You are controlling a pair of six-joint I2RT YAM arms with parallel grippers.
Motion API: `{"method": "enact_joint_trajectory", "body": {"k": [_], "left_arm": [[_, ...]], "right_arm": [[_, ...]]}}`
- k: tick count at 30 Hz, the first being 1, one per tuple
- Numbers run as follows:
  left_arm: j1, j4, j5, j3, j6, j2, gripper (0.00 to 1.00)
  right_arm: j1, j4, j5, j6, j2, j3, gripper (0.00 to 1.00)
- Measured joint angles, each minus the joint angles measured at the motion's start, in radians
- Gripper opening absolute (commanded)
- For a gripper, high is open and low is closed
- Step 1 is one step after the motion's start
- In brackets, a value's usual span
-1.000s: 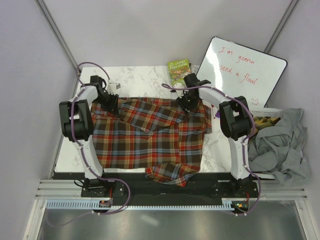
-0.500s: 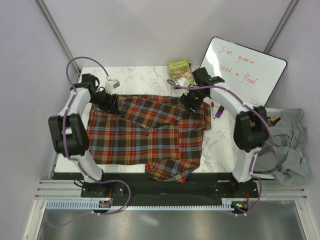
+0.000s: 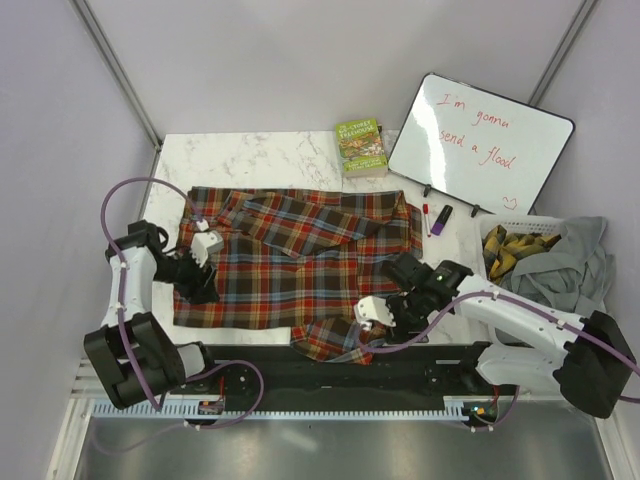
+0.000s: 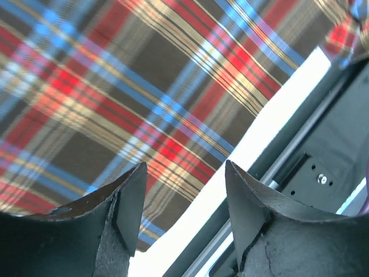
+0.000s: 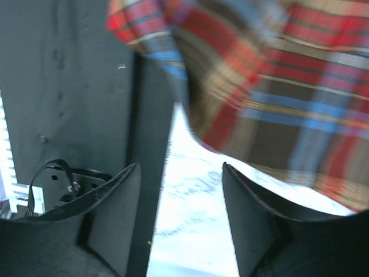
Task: Fold and stack the long sleeve shirts
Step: Fold the shirt
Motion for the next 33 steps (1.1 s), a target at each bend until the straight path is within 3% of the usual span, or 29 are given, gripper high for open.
{"method": "enact_joint_trajectory", "body": {"k": [6, 18, 21, 24, 25, 33], "left_arm": [[0.038, -0.043, -0.004, -0.080, 0.127, -0.051, 0.58], [0.056, -0.114, 0.061, -0.060, 0.243, -0.065, 0.59], [0.056, -0.114, 0.061, -0.058, 0.243, -0.051, 0.59], [0.056, -0.110, 0.060, -0.059, 0.243, -0.050, 0.58], [0.056, -0.107, 0.059, -0.060, 0.243, -0.050, 0.58], [0.126, -0.099, 0.029, -0.079, 0.275, -0.032, 0.56]], "right_arm": [[0.115, 0.100, 0.034, 0.031, 0.038, -0.063, 0.57], [0.194, 0.307, 0.055, 0.073, 0.093, -0.132, 0.46], [0.206, 0.327, 0.058, 0.079, 0.094, -0.136, 0.33], [0.215, 0.348, 0.061, 0.086, 0.097, -0.136, 0.05], [0.217, 0.351, 0.063, 0.089, 0.098, -0.136, 0.00], [0.229, 0.343, 0.164, 0.134, -0.019, -0.134, 0.00]]}}
